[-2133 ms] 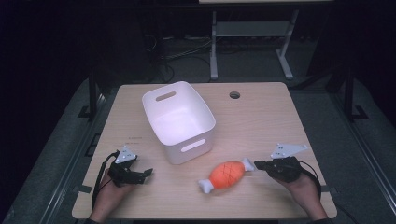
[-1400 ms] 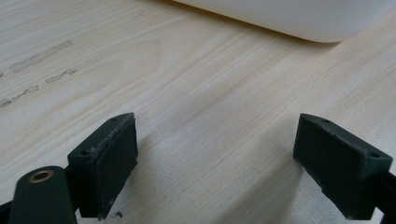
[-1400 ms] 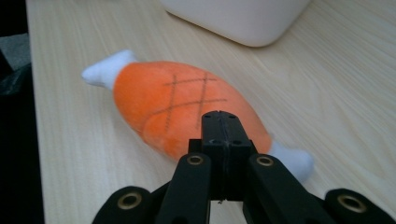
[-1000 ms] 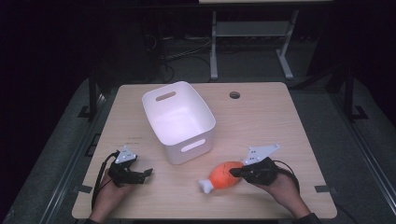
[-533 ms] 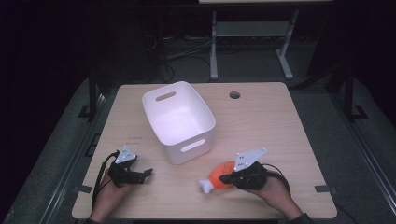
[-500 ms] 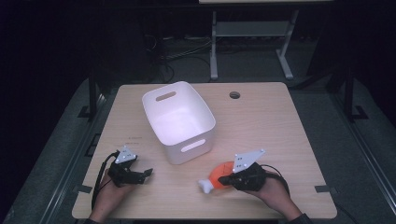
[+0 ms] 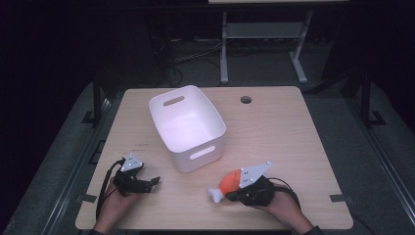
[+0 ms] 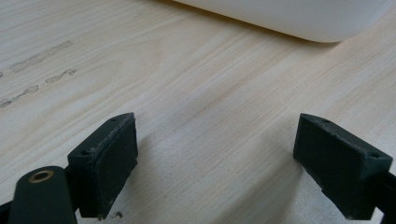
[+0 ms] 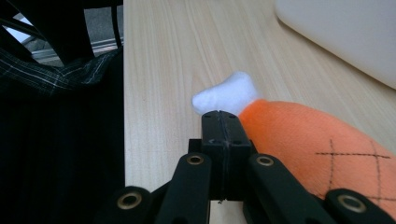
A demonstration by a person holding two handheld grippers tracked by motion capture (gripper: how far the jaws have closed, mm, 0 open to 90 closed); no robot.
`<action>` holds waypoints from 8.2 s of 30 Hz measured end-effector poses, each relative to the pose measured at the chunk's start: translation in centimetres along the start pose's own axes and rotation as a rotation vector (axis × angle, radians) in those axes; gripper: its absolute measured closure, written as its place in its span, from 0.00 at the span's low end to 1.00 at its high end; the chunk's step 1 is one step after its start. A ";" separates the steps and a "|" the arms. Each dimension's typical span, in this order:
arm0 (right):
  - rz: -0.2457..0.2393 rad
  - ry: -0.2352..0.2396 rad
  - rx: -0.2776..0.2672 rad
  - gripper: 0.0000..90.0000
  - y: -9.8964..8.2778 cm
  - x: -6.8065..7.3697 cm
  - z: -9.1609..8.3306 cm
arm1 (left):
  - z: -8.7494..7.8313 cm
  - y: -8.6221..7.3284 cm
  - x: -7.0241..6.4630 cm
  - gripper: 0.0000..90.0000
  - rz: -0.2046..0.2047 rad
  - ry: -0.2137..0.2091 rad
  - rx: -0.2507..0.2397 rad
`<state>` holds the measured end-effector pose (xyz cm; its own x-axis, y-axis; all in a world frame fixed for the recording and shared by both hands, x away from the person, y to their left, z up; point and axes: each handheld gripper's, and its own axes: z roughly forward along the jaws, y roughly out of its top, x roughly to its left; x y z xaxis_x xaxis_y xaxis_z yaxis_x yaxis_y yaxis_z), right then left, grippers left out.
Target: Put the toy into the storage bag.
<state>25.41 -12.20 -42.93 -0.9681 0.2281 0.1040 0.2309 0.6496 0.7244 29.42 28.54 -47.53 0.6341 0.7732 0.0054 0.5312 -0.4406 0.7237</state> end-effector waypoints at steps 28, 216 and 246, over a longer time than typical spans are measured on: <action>-0.021 -0.058 0.056 1.00 2.3 -2.2 2.4 | 0.0 0.0 0.0 0.15 0.002 0.000 0.004; 0.301 -0.455 -0.031 0.21 2.6 -7.6 -6.6 | 0.0 0.0 0.0 0.15 0.000 0.002 0.002; 0.309 -0.433 -0.022 0.21 9.2 -11.3 -8.0 | 0.0 0.0 0.0 0.15 -0.003 0.003 0.000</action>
<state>37.67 -14.58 -31.98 -0.7253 0.6878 0.0275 0.4925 0.4906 0.7188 29.39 28.52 -47.52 0.6310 0.7758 0.0054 0.5327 -0.4384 0.7239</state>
